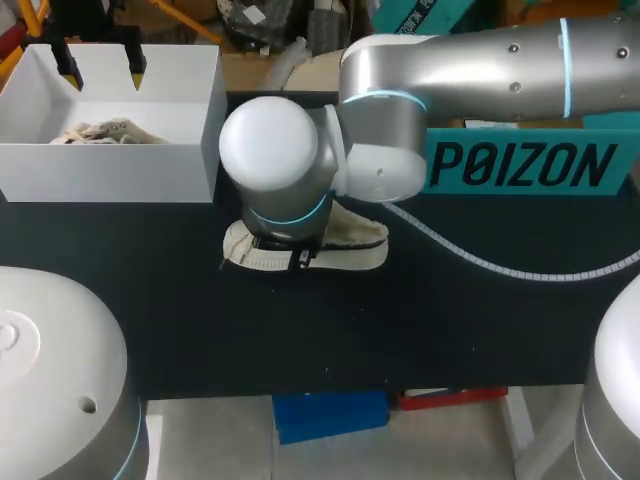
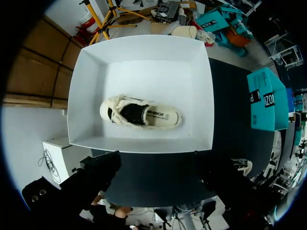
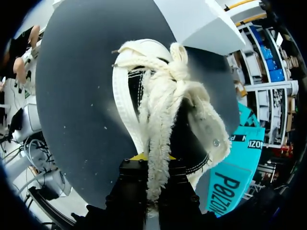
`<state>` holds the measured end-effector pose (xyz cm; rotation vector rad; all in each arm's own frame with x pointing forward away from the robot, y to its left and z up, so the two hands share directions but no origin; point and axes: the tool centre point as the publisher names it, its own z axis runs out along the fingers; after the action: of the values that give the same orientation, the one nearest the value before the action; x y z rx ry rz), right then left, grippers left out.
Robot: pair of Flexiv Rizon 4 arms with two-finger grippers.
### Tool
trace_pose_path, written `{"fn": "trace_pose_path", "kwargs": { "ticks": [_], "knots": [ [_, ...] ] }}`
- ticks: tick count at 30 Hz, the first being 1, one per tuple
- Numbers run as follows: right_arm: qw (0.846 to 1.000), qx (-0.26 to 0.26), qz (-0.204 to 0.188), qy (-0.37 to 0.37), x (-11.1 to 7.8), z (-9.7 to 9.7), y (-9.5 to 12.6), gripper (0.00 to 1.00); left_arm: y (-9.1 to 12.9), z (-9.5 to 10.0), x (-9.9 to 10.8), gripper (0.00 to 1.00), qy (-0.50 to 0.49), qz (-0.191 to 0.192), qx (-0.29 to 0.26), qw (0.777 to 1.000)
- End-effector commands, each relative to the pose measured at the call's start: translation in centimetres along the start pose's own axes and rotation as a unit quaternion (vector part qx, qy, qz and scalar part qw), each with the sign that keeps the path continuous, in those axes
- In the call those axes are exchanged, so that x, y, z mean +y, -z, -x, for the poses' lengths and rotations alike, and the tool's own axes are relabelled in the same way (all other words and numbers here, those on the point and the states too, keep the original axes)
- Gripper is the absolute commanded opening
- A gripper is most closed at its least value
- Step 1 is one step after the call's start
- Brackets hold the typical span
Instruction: Take the shoe out of the shoebox, open the shoe tongue, remove and reinsert the insole, then place the shoe into the shoebox
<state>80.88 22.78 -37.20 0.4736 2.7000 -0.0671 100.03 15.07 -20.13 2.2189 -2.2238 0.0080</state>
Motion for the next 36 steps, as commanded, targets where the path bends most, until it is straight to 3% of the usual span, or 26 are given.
{"fn": "trace_pose_path", "kwargs": {
  "ticks": [1, 10, 11, 12, 20, 25, 32, 36],
  "knots": [
    [1.0, -0.002, -0.006, -0.007, 0.4, -0.6, -2.7, 0.0, 0.1, 0.0, 0.0, 1.0, 0.0, 0.001, -0.001, 1.0],
    [1.0, 0.028, -0.01, -0.007, -0.1, -1.4, -4.1, 0.0, 0.1, 0.0, 0.0, 1.0, 0.0, 0.001, -0.001, 1.0],
    [0.999, 0.033, -0.017, -0.018, -0.4, -1.5, -3.9, 0.19, 0.1, 0.0, 0.0, 1.0, 0.0, 0.001, -0.001, 1.0],
    [0.999, 0.04, -0.018, -0.032, -0.8, -1.4, -3.8, 1.0, 0.1, 0.0, 0.0, 1.0, 0.0, 0.001, -0.001, 1.0],
    [0.998, 0.053, -0.006, -0.027, -1.4, -0.4, -0.5, 1.0, 0.1, 0.0, 0.0, 1.0, 0.0, 0.001, -0.001, 1.0],
    [0.995, 0.078, 0.059, 0.015, -0.3, 0.2, 2.4, 1.0, 0.1, 0.0, 0.0, 1.0, 0.0, 0.001, -0.001, 1.0],
    [0.968, 0.151, 0.173, 0.101, -0.1, 0.4, 5.3, 1.0, 0.1, 0.0, 0.0, 1.0, 0.0, 0.001, -0.001, 1.0],
    [0.966, 0.154, 0.183, 0.1, -0.4, 0.5, 5.5, 1.0, 0.1, 0.0, 0.0, 1.0, 0.0, 0.001, -0.001, 1.0]
  ]
}}
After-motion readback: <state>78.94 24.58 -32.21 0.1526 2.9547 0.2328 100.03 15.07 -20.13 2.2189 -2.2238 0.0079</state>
